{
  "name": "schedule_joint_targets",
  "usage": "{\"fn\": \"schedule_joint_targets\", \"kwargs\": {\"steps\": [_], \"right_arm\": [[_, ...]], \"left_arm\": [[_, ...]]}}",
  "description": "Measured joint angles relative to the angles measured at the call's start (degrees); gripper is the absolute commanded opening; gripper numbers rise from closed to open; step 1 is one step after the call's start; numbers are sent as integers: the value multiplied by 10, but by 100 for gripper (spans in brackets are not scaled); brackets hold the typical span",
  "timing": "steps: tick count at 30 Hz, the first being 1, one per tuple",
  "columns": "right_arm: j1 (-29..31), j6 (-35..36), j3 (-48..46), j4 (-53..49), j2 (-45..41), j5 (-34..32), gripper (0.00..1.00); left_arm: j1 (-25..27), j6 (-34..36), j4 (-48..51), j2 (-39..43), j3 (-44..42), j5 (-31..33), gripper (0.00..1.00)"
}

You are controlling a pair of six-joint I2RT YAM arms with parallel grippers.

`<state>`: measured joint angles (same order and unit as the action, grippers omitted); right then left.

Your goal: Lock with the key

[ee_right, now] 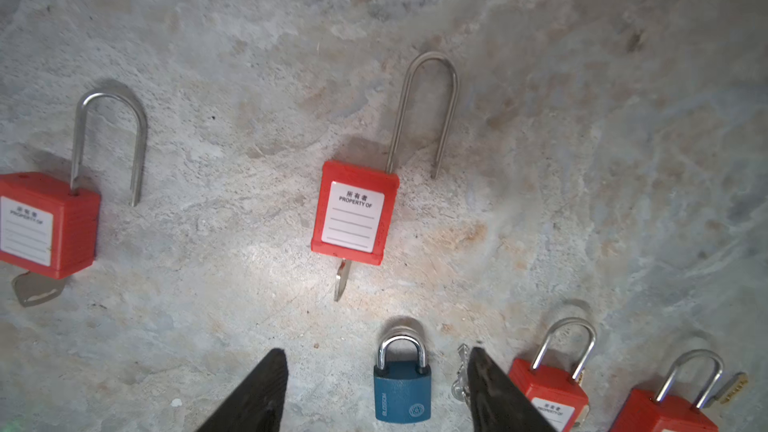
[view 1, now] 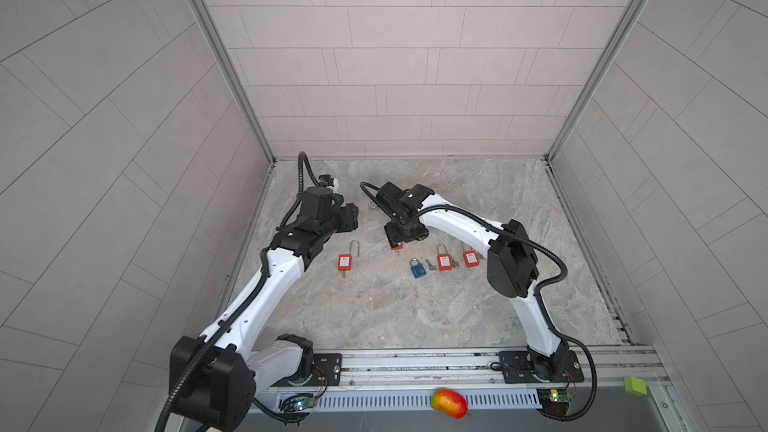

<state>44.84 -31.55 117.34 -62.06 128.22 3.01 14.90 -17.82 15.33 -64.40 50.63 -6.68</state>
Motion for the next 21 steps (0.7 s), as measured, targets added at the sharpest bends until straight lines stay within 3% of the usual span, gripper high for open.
{"fn": "schedule_joint_targets", "kwargs": {"steps": [8,21], "right_arm": [[-3,0,69,-32,65,20,71],[-15,-9,125,-40,136,32,60]], "left_arm": [[0,-5,-56,51,-55,23,98],[0,-8,-67,58,-64,21,100]]}}
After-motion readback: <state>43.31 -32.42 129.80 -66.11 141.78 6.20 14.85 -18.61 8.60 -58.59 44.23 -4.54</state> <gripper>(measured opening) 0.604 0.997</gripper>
